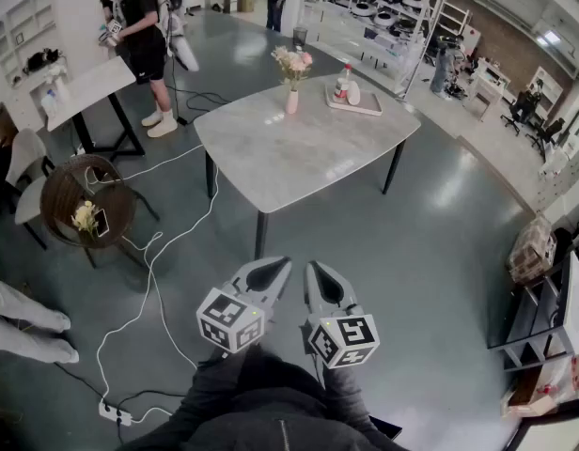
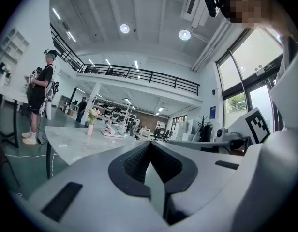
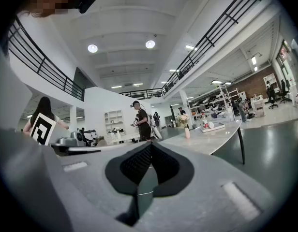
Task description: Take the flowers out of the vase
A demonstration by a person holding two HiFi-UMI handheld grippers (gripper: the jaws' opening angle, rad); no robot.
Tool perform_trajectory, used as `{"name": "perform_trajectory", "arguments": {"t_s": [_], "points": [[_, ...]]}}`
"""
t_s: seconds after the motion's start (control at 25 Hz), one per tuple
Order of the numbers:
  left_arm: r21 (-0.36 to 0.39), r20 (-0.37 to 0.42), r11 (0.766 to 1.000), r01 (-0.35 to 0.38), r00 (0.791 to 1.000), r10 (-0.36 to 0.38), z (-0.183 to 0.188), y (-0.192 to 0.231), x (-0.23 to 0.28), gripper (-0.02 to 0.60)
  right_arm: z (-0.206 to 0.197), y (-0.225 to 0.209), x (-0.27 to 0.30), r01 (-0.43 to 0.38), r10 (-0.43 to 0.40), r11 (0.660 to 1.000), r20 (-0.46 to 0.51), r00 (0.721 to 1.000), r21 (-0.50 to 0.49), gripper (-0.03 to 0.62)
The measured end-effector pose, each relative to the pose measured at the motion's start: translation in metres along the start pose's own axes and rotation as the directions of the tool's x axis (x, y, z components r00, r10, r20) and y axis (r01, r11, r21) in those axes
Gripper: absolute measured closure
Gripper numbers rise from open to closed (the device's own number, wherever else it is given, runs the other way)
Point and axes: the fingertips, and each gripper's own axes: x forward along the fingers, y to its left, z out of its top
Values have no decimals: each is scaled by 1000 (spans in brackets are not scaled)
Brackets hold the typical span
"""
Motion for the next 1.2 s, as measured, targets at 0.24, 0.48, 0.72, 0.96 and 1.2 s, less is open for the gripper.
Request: {"name": "perform_trajectory", "arguments": {"t_s": [0.24, 0.48, 0.72, 0.96, 1.2], "points": [[-4, -1, 1000, 0, 1000, 0, 0, -9, 4, 581, 0, -2, -6, -2, 2, 1000, -9, 1000, 0, 595], [-17, -13, 1000, 8, 1000, -8, -6, -7, 9, 581, 0, -12, -10, 30, -31, 999, 14, 999, 10, 595], [-31, -27, 999, 36, 999, -36, -10, -6, 29, 581, 2, -33, -7, 75, -75, 997, 15, 997, 26, 595], [-47, -31, 998, 52, 998, -54, -11, 8, 57, 581, 3, -58, 9, 101, -102, 994, 12, 995, 41, 595], [-57, -35, 997, 51, 998, -53, -5, 34, 87, 580, 9, -83, 44, 109, -109, 992, 10, 994, 58, 595]]}}
